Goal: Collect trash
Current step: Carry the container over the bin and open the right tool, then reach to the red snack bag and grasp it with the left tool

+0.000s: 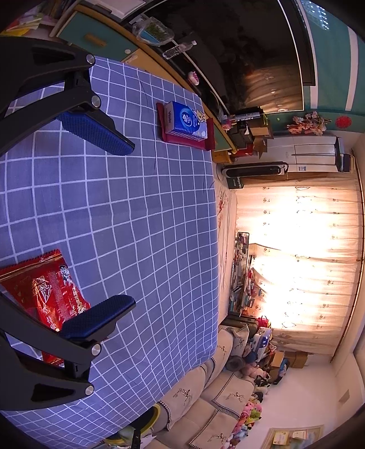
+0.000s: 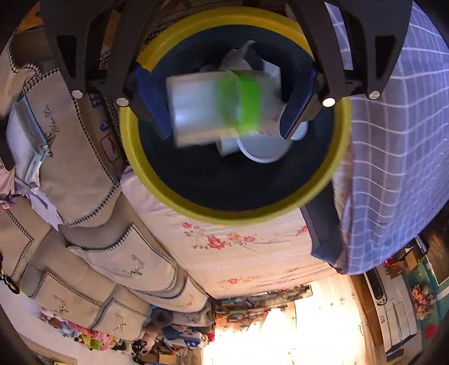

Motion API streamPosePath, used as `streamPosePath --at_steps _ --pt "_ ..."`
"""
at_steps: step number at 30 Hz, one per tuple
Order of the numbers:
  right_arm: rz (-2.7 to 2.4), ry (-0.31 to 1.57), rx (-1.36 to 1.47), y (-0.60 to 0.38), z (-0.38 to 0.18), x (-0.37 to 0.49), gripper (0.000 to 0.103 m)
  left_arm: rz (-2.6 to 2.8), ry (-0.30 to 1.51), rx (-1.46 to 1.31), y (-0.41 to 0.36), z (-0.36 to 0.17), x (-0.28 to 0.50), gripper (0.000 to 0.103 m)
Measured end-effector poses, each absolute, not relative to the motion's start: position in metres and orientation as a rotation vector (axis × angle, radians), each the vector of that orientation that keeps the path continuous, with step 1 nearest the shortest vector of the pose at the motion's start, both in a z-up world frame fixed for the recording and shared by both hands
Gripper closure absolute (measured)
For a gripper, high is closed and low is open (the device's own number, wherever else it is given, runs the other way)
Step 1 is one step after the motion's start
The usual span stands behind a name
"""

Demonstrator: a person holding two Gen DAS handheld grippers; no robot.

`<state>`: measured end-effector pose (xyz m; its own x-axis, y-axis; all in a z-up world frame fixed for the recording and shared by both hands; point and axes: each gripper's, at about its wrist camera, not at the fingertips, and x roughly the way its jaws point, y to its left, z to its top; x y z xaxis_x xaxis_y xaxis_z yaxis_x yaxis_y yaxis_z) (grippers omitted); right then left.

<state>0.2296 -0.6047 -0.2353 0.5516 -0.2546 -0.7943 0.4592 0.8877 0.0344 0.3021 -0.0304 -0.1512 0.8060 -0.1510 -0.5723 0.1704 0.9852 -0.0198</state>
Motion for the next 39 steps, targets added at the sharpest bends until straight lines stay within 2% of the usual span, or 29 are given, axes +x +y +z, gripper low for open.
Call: streamPosePath --at_steps 5,10,15,22,31,39 --pt "-0.365 0.785 0.27 -0.568 -0.2 0.248 0.026 -0.182 0.622 0.024 -0.03 -0.153 0.305 0.005" --pt "-0.167 0.607 0.279 -0.497 -0.154 0.278 0.017 -0.192 0.624 0.034 -0.031 -0.155 0.305 0.005" --pt "-0.038 0.524 0.269 -0.436 -0.147 0.308 0.017 -0.254 0.671 -0.021 -0.029 -0.159 0.308 0.005" --pt "-0.024 0.646 0.158 -0.408 -0.175 0.326 0.017 -0.343 0.781 -0.036 -0.041 -0.166 0.299 0.005" --pt "-0.02 0.626 0.167 -0.408 -0.171 0.323 0.017 -0.402 0.906 -0.08 -0.053 -0.193 0.279 0.005" --pt "-0.01 0.65 0.195 -0.414 -0.176 0.328 0.017 -0.422 0.966 -0.174 -0.072 -0.193 0.288 0.005"
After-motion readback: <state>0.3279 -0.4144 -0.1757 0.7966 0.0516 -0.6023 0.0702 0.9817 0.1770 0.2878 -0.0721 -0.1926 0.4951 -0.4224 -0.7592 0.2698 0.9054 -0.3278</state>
